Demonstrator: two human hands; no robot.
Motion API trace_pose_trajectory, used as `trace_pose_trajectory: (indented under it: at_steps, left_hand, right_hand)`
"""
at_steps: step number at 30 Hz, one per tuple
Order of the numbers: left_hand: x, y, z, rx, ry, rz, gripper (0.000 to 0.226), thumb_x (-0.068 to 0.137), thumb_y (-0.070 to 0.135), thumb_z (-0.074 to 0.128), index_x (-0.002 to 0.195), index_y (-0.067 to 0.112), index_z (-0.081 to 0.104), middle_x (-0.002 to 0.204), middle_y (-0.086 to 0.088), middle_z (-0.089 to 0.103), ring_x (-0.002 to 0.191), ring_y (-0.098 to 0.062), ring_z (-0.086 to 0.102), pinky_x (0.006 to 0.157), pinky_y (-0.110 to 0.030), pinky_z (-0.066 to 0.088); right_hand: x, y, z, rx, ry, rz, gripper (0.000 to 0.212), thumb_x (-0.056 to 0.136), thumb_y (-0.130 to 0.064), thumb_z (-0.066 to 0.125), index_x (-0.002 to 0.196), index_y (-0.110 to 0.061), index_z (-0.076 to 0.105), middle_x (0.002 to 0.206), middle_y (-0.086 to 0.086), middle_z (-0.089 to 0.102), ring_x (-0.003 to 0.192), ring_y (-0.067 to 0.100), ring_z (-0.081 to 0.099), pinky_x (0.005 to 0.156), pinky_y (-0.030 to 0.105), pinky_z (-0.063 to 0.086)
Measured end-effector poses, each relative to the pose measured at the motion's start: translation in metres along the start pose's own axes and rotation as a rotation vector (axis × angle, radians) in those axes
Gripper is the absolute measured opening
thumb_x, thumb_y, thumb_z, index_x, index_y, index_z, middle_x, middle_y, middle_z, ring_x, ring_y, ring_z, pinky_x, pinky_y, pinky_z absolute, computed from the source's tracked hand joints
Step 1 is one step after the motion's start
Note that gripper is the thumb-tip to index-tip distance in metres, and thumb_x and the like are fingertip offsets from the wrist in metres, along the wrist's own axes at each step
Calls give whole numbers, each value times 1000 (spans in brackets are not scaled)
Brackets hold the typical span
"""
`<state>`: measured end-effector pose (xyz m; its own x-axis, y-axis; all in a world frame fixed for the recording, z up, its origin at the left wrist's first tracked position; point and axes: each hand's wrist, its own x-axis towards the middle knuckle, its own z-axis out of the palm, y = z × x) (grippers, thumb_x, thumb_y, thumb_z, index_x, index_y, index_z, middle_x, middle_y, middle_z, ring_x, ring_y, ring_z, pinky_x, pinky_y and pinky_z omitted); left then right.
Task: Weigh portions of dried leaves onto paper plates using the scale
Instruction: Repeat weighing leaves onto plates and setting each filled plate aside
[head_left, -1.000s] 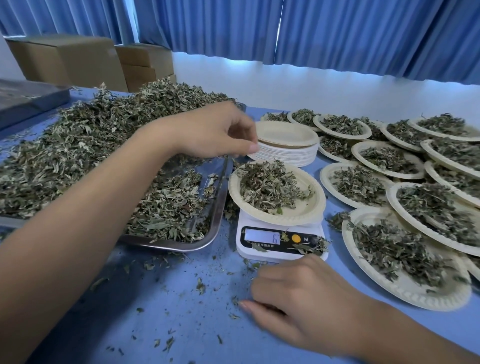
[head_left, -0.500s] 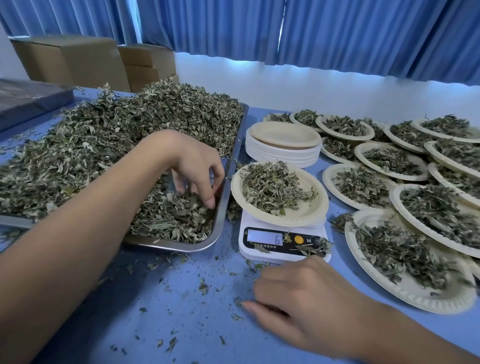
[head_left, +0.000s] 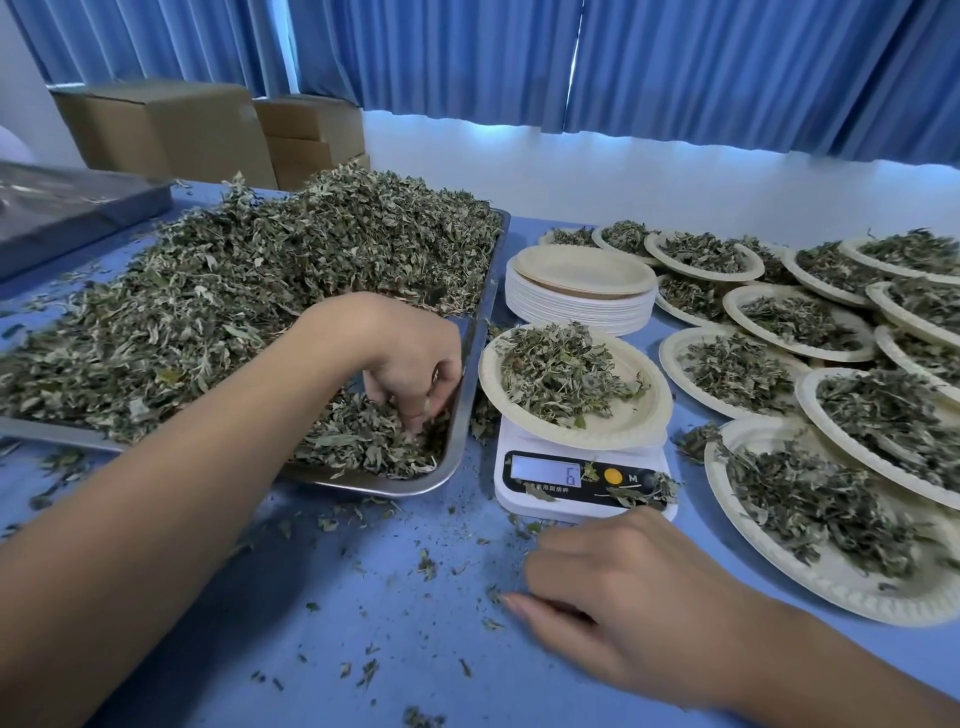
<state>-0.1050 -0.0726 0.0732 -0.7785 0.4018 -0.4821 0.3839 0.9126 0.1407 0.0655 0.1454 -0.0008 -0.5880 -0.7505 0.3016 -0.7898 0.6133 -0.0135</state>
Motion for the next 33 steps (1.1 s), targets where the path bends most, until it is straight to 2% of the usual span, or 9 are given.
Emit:
trace_pose_trajectory:
  at_steps: [4,8,10,15,19,21,26,28,33]
  left_hand:
    - [-10,-1,-2,-119,228,60,13,82,4,79,80,15,73,71,5,72,72,-19,69,61,-32,56]
    - [-12,6,0,-214,668,159,14,79,13,84,75,21,73,77,8,71,73,-6,65,67,-22,52]
    - [-10,10,4,-252,757,171,15,78,13,85,72,22,74,75,9,71,71,-4,64,68,-20,51]
    - [-2,7,13,-207,842,4,25,80,6,79,67,25,69,71,12,67,71,-10,64,72,-37,58]
    - [2,0,18,-172,945,-136,30,81,-6,65,71,22,65,83,-1,68,79,-25,65,76,-46,59]
    - [4,-4,19,-202,937,-158,30,81,-7,65,71,21,66,84,-3,67,79,-27,65,76,-46,59]
    - [9,-7,17,-308,906,-162,28,82,-1,74,68,23,70,77,3,70,73,-18,67,72,-40,61]
    - [10,-7,18,-307,872,-171,28,81,0,73,68,24,70,80,2,70,76,-20,68,74,-43,61]
    - [8,-2,18,-271,878,-203,26,82,3,71,71,27,69,86,2,70,76,-24,68,75,-44,60]
  right_hand:
    - [1,-1,-2,-5,3,-3,40,103,-38,55,73,-28,30,67,-10,29,54,18,32,42,37,41]
    - [1,-2,-3,-11,4,-9,40,103,-37,56,74,-28,30,66,-9,33,55,18,33,43,38,41]
    - [0,-2,-3,-5,6,-7,40,103,-37,56,74,-28,30,66,-9,32,54,18,36,43,38,42]
    - [0,-2,-4,-1,7,-5,39,104,-38,55,75,-28,29,68,-12,29,55,18,37,44,37,42]
    - [0,-1,-3,-4,3,-8,39,104,-38,53,75,-29,30,68,-11,30,55,18,38,45,38,42]
    - [0,-1,-3,0,-2,-11,39,104,-38,53,76,-29,29,68,-11,30,55,17,37,44,38,42]
    - [-1,-1,-2,-7,-10,-17,38,105,-39,52,76,-29,30,65,-9,37,55,19,41,45,38,42]
    - [-1,0,-2,-8,-20,-19,37,106,-39,50,76,-28,31,65,-7,41,55,20,43,46,39,42]
    - [-1,0,-2,8,-6,-24,37,105,-38,52,77,-29,29,66,-9,37,55,19,41,44,37,41]
